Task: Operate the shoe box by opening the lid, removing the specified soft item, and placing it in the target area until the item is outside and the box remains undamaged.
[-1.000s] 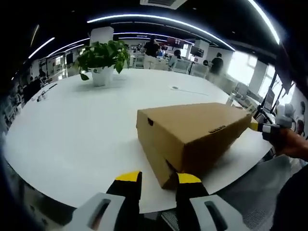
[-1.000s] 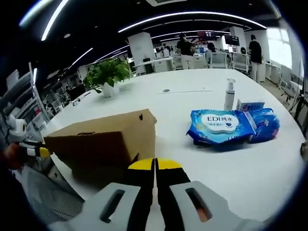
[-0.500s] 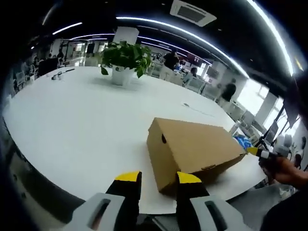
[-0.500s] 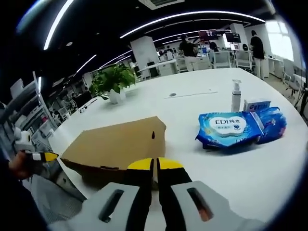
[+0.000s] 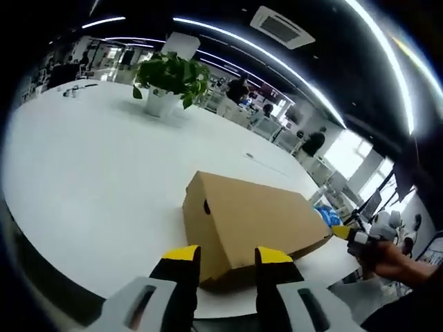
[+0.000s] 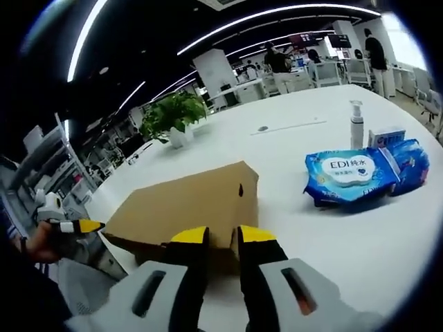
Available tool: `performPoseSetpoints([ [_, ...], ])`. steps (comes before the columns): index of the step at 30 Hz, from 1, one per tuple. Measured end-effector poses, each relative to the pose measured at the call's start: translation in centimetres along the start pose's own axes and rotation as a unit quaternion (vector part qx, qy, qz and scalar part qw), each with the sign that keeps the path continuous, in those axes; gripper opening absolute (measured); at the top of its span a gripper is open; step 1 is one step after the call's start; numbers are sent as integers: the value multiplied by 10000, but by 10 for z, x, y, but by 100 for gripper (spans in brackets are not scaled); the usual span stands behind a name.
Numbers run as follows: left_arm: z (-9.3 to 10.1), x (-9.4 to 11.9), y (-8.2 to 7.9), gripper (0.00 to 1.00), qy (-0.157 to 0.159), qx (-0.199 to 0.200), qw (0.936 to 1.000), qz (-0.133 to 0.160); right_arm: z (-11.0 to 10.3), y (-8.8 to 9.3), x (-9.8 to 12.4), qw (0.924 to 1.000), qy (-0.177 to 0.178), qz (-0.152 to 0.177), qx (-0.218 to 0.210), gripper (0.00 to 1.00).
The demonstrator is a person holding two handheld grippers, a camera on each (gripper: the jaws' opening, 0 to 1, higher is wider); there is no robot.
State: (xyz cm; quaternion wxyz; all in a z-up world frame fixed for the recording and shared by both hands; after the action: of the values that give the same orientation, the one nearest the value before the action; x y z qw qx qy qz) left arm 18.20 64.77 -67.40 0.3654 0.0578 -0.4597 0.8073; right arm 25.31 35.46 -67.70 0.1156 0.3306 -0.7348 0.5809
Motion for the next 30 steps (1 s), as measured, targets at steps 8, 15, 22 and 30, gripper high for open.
performPoseSetpoints([
  [8,-2,-20,3,32,56,-60,9994,-345,5,4,-8,9999,131,-29,-43,18],
  [15,-10,-44,-18,32,164,-170,9989,-414,11,-11,-23,9994,319,92,-29,18],
  [22,-10,-79,-40,32,206,-246,9987,-403,29,-31,-44,9986,494,177,-45,18],
  [30,-5,-120,-62,32,334,-373,9979,-399,53,-52,-60,9969,741,250,-48,18],
])
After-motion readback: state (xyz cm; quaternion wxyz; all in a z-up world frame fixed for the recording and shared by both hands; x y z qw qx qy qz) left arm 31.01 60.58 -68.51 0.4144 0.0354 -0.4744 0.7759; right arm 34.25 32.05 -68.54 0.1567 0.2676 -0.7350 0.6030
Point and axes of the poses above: the point that each gripper's makers call its tool centre point, and the gripper's own axes: x roughly backward along the fingers, z roughly to its right, y roughly out of its underside, the point moved 3 cm from there along x, roughly backward along the fingers, and after that the axes turned 12 degrees about y, right-handed, at the moved point
